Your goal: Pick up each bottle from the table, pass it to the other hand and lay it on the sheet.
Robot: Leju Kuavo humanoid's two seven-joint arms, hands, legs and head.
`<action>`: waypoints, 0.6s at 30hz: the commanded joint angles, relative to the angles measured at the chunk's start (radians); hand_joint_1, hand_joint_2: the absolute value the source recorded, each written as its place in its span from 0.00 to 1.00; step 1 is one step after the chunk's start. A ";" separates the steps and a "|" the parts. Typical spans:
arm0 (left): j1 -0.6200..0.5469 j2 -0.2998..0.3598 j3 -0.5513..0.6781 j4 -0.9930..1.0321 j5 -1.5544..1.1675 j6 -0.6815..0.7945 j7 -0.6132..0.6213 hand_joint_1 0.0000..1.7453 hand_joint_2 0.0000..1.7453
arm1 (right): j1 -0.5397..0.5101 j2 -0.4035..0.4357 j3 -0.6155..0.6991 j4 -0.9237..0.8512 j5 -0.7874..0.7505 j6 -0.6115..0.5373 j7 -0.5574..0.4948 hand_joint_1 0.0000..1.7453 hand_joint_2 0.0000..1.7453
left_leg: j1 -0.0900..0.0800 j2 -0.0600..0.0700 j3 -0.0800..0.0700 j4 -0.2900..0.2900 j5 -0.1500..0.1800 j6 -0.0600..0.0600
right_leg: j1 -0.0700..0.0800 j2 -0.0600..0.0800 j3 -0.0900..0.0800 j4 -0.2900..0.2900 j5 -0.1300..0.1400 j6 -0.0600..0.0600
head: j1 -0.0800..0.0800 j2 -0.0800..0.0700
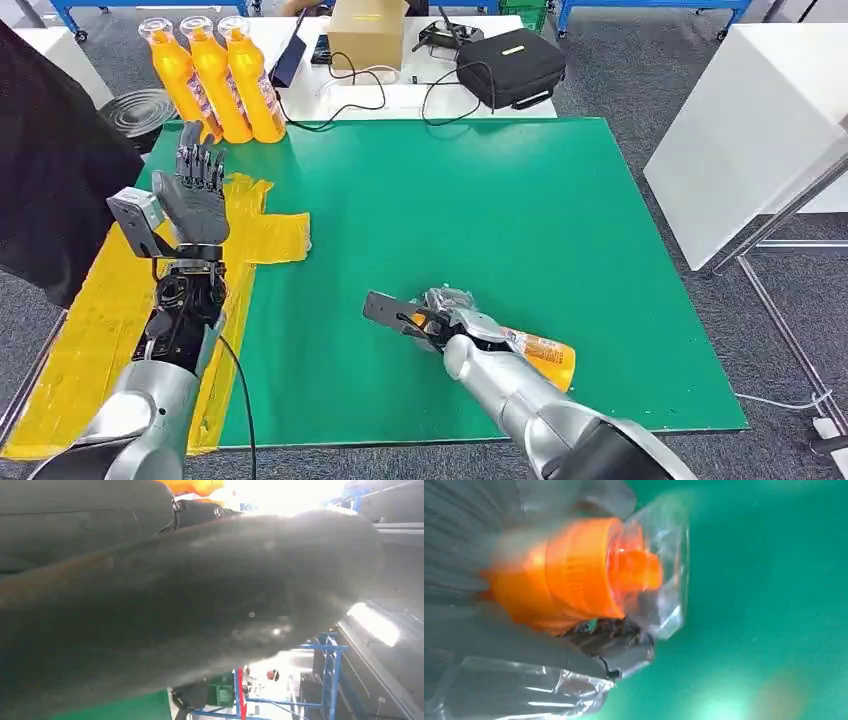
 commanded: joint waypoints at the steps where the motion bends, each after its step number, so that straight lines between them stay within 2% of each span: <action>1: -0.059 -0.014 -0.023 0.073 0.002 0.005 0.003 0.00 0.00 | 0.024 -0.041 -0.057 0.060 -0.008 -0.018 -0.029 0.00 0.00 | -0.001 -0.005 0.000 -0.001 0.001 0.002 | 0.000 -0.004 0.001 0.000 -0.001 -0.001 | 0.000 0.000; 7: -0.073 -0.015 -0.021 0.092 0.002 0.005 0.003 0.00 0.00 | -0.003 -0.040 -0.105 0.048 -0.010 -0.042 -0.098 0.00 0.00 | -0.001 -0.006 -0.001 0.000 0.001 0.003 | -0.001 -0.005 0.001 0.000 -0.001 -0.002 | 0.000 0.000; 11: -0.089 -0.012 -0.020 0.125 -0.002 0.005 -0.004 0.00 0.00 | -0.028 -0.038 -0.146 0.030 -0.005 -0.059 -0.188 0.00 0.00 | -0.001 -0.004 -0.001 0.000 0.001 0.002 | 0.000 -0.003 -0.001 0.001 0.000 -0.001 | 0.000 0.000; 12: -0.100 -0.007 -0.017 0.144 -0.002 0.009 -0.008 0.00 0.00 | -0.040 -0.036 -0.158 0.017 -0.001 -0.078 -0.239 0.00 0.00 | -0.002 -0.005 -0.002 0.000 0.002 0.003 | -0.001 -0.005 -0.001 0.001 0.000 -0.002 | 0.000 0.000; 18: -0.105 -0.002 -0.015 0.154 -0.001 0.005 -0.013 0.00 0.00 | -0.048 -0.031 -0.166 0.017 0.004 -0.071 -0.234 0.00 0.00 | -0.002 -0.004 -0.005 0.000 0.003 0.002 | -0.001 -0.004 -0.004 0.001 0.000 -0.002 | 0.000 0.000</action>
